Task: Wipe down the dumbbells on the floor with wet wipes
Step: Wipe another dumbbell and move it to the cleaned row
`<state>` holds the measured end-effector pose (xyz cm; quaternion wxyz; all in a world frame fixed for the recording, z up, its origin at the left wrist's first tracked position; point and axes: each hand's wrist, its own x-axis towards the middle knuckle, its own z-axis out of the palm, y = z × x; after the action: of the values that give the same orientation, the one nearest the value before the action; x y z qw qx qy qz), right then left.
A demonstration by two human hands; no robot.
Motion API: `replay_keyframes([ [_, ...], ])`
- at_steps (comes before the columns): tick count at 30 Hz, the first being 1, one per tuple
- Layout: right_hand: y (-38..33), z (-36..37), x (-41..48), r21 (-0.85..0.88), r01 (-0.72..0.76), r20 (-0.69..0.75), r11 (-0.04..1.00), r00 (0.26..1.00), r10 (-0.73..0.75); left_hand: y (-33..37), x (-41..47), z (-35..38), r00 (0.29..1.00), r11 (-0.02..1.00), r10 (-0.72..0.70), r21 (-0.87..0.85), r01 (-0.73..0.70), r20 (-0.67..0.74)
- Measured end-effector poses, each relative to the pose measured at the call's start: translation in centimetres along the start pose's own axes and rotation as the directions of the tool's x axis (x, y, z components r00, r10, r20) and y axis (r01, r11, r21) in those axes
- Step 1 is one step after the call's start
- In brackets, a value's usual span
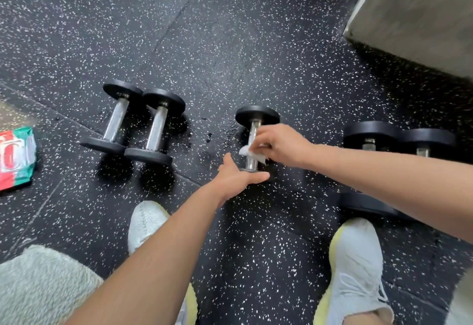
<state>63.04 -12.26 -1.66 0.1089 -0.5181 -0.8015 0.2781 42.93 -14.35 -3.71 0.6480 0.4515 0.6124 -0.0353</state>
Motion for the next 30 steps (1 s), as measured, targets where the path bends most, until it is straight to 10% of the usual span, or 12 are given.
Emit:
replay_keyframes([
  [9,-0.7,0.9,-1.4,-0.015,0.088,0.143,0.996,0.986,-0.085,0.3,-0.5,0.3,0.999,0.999,0.03,-0.011,-0.031,-0.029],
  [15,1.0,-0.5,0.6,-0.015,-0.079,-0.126,0.997,0.989,0.076,0.4,-0.7,0.3,0.999,0.999,0.04,-0.013,-0.04,-0.018],
  [21,-1.3,0.9,-2.0,-0.081,0.107,0.109,0.991,0.989,-0.098,0.4,-0.3,0.4,0.998,0.999,0.052,-0.016,-0.052,-0.021],
  [30,0.0,0.5,-0.8,-0.087,-0.024,-0.075,0.996,0.997,0.018,0.7,-0.7,0.7,0.995,0.995,0.085,-0.049,-0.088,-0.053],
])
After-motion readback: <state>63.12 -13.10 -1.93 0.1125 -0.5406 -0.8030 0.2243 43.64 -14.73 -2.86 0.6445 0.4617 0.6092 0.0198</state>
